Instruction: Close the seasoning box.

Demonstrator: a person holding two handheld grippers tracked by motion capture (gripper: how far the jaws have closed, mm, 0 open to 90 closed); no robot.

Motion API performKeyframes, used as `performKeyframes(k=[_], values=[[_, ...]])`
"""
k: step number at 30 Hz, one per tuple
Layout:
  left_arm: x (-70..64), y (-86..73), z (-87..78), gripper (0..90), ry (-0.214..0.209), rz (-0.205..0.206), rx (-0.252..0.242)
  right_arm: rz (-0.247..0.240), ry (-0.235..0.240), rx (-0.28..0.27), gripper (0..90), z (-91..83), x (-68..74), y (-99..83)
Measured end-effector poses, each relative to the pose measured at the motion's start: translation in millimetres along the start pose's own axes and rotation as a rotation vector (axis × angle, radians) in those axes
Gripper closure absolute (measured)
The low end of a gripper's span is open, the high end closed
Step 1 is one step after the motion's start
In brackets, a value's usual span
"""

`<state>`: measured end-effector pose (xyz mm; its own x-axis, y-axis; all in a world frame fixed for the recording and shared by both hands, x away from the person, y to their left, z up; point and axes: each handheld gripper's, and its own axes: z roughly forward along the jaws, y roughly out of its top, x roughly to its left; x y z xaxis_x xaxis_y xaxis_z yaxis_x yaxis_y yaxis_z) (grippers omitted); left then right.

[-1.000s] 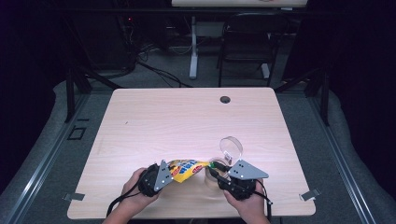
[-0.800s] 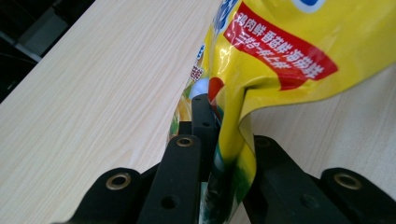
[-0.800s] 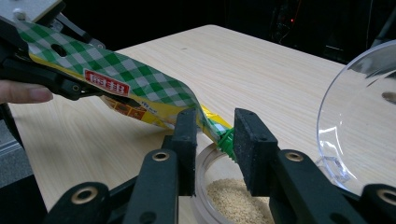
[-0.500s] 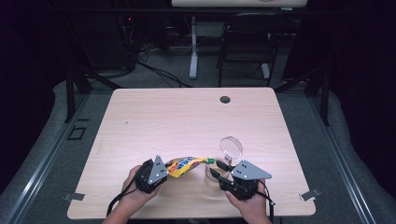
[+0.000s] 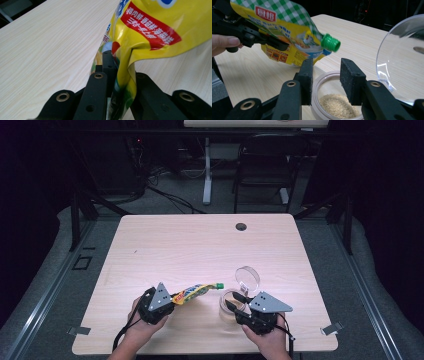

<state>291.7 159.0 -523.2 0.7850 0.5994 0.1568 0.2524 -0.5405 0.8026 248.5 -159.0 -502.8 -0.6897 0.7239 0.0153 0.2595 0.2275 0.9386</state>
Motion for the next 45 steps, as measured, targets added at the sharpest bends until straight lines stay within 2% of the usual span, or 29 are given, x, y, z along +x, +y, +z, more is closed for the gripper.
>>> performKeyframes(k=[7,8,10,11,13,16,32,37,45], values=[[11.8,-8.5,-3.2,87.2,-0.029,-0.107,-0.039,0.008,-0.011,0.005,63.1,0.0,-4.1,-0.9],[11.8,-8.5,-3.2,87.2,-0.029,-0.107,-0.039,0.008,-0.011,0.005,63.1,0.0,-4.1,-0.9],[16.7,-11.4,-4.0,87.2,-0.033,-0.152,-0.054,0.009,-0.013,0.008,62.9,0.8,-4.6,-1.4],[16.7,-11.4,-4.0,87.2,-0.033,-0.152,-0.054,0.009,-0.013,0.008,62.9,0.8,-4.6,-1.4],[21.0,-14.8,-5.0,87.3,-0.034,-0.187,-0.064,0.010,-0.015,0.010,62.8,1.1,-5.7,-1.7],[24.0,-17.0,-6.1,87.2,-0.021,-0.207,-0.061,0.015,-0.014,0.008,62.5,1.5,-6.6,-2.1],[35.3,-29.1,-9.7,83.7,-0.012,-0.286,-0.066,0.021,-0.012,0.023,62.2,5.6,-8.0,-3.7],[36.8,-32.1,-11.5,81.9,-0.007,-0.288,-0.054,0.020,-0.011,0.024,62.1,7.1,-7.5,-3.5],[36.4,-35.3,-16.9,78.2,-0.001,-0.299,-0.068,0.025,-0.007,0.021,62.1,7.6,-9.2,-3.2]])
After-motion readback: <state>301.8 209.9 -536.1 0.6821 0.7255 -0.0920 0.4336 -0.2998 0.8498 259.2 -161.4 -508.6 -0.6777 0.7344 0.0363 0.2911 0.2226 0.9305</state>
